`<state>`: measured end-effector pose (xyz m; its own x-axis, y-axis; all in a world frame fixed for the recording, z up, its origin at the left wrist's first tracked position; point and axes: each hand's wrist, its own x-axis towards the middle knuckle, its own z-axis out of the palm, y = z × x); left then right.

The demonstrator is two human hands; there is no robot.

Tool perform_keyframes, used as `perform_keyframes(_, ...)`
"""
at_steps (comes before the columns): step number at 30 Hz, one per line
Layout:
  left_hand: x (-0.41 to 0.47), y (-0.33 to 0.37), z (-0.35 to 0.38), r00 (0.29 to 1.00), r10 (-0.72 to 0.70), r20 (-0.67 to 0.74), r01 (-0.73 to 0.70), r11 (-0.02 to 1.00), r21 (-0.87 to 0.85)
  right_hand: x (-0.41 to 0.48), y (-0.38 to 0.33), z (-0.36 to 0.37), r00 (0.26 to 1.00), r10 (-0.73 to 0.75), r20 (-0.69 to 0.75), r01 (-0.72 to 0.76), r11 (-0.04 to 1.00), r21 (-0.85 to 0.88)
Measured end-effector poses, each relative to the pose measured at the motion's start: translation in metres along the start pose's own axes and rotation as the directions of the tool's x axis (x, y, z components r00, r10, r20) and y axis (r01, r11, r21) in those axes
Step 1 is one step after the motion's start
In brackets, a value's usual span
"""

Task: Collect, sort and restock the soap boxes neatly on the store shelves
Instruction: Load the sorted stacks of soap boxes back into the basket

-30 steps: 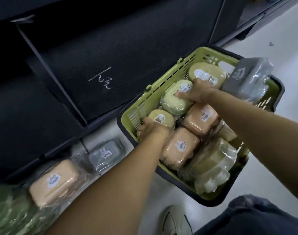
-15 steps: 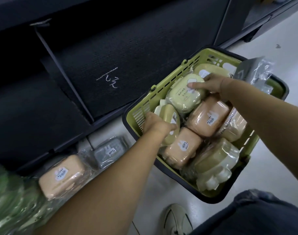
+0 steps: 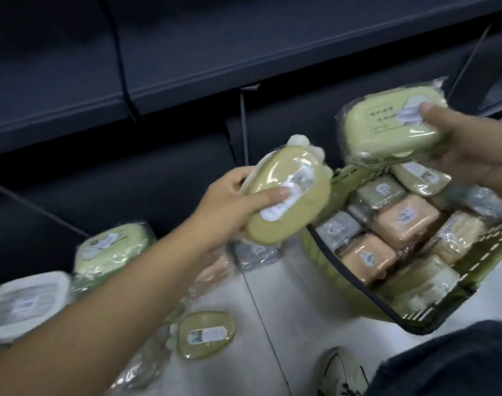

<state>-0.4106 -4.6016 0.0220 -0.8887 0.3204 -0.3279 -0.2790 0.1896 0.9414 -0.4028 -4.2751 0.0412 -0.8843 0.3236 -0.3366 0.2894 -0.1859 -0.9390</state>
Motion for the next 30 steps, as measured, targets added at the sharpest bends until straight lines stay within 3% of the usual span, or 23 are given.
perform_keyframes(4, -0.075, -0.012, -0.122, 0.988, -0.14, -0.062, 0.131, 0.983, -0.132, -0.049, -0.012, 0.101, 0.909, 0.131, 0.396, -0.104, 0.991, -0.087)
perform_keyframes(8, -0.152, -0.026, -0.227, 0.956, -0.193, -0.222, 0.152, 0.97, -0.189, -0.076, 0.031, 0.223, 0.831, 0.304, 0.465, -0.236, 0.951, -0.199)
perform_keyframes(11, -0.187, -0.033, -0.274, 0.903, -0.248, -0.352, 0.147, 0.946, -0.288, -0.08, 0.075, 0.304, 0.822, 0.389, 0.416, -0.32, 0.92, -0.228)
perform_keyframes(15, -0.204, -0.034, -0.314, 0.839, -0.236, -0.49, 0.066, 0.939, -0.338, -0.07, 0.108, 0.375, 0.88, 0.358, 0.314, -0.295, 0.927, -0.231)
perform_keyframes(18, -0.22, -0.044, -0.339, 0.791, -0.295, -0.537, 0.06, 0.91, -0.411, -0.063, 0.125, 0.399, 0.917, 0.326, 0.229, -0.277, 0.935, -0.22)
perform_keyframes(21, -0.242, -0.054, -0.36, 0.759, -0.315, -0.57, 0.051, 0.901, -0.43, -0.059, 0.146, 0.411, 0.942, 0.3, 0.153, -0.232, 0.907, -0.353)
perform_keyframes(24, -0.26, -0.061, -0.374, 0.749, -0.33, -0.575, 0.052, 0.894, -0.445, -0.056, 0.158, 0.417, 0.95, 0.282, 0.133, -0.189, 0.86, -0.473)
perform_keyframes(30, -0.28, -0.065, -0.388, 0.75, -0.362, -0.554, 0.056, 0.869, -0.492, -0.054, 0.162, 0.427, 0.964, 0.25, 0.096, -0.168, 0.843, -0.51)
